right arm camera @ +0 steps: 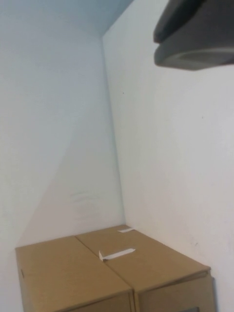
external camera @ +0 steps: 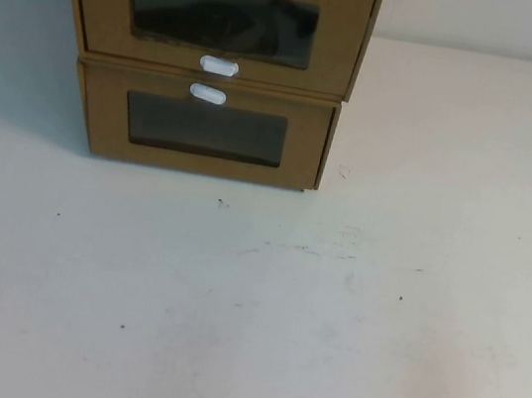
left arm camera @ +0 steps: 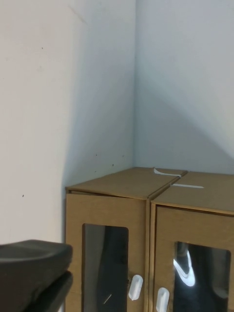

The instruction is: Close the shoe box

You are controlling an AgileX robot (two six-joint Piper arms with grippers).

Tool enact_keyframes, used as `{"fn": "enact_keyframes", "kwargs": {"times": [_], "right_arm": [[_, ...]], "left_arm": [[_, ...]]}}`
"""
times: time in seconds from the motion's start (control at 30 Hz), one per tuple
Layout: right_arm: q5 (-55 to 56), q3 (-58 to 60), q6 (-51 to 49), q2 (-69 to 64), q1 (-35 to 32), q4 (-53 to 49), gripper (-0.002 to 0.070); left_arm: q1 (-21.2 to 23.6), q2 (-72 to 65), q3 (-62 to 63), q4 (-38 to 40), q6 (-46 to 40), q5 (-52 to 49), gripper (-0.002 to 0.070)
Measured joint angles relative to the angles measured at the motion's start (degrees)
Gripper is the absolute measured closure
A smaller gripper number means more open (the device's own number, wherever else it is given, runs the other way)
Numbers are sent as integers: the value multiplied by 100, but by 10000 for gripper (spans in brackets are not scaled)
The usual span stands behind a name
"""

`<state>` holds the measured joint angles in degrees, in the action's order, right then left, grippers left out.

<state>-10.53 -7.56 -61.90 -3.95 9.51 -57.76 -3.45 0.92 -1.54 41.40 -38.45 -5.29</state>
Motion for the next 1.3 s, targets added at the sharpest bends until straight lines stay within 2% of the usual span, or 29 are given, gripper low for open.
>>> {"fn": "enact_keyframes", "kwargs": {"times": [0.17, 0.73, 0.8, 0.93, 1.0, 1.1, 1.3], "right_arm": [[460, 403, -12, 438, -509, 24, 687], [927, 450, 73, 447, -557, 255, 687], [940, 450, 1041, 447, -557, 1377, 687], [742, 450, 5006, 447, -557, 4846, 687], [483, 450, 6278, 449, -557, 5869, 687], [118, 536, 7119, 460, -557, 6397, 687], [147, 908, 7420, 470, -557, 6589, 687]], "left_arm": [[0, 0, 0, 0, 0, 0, 680], [0, 0, 0, 0, -10, 0, 680], [0, 0, 0, 0, -10, 0, 680], [0, 0, 0, 0, -10, 0, 680], [0, 0, 0, 0, -10, 0, 680], [0, 0, 0, 0, -10, 0, 680], [0, 0, 0, 0, -23, 0, 680]]}}
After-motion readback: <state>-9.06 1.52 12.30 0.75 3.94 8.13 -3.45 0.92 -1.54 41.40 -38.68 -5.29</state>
